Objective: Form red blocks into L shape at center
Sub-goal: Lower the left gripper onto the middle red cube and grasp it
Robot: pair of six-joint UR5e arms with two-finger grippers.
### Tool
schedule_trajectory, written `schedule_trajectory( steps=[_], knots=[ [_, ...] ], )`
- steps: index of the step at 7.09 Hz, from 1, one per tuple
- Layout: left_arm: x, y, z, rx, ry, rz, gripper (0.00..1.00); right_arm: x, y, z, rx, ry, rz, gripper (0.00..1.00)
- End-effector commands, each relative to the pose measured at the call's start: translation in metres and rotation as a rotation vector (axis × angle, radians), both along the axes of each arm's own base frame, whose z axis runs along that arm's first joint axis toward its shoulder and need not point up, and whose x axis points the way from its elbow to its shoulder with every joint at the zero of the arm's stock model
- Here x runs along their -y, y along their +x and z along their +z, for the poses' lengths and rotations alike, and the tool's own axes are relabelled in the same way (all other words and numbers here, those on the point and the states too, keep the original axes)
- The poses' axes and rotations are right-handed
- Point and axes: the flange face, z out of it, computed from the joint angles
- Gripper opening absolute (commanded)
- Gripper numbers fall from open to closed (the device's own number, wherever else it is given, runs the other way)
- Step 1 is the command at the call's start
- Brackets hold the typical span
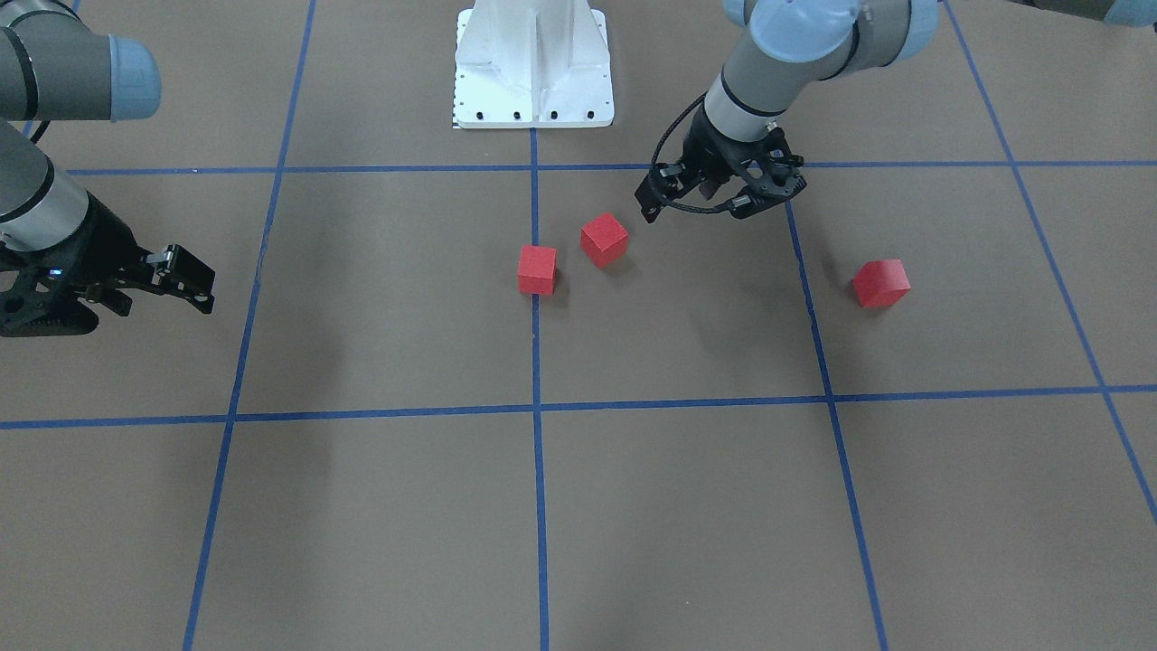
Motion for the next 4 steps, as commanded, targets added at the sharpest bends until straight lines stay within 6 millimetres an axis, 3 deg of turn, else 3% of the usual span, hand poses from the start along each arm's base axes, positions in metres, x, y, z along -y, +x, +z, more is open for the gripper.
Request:
schedule_trajectory(
  steps=[1,3,4],
  knots=[
    [-0.011,0.067,-0.001,0.067,-0.002,-0.017,1.00,0.001,-0.001,0.003,-0.004,-0.003,-0.001,0.99],
    [-0.002,0.101,0.002,0.108,-0.068,-0.070,1.00,0.002,-0.002,0.004,-0.006,-0.004,0.000,1.00],
    [-0.002,0.102,0.001,0.108,-0.068,-0.068,1.00,0.002,-0.002,0.004,-0.006,-0.004,0.000,1.00]
  ],
)
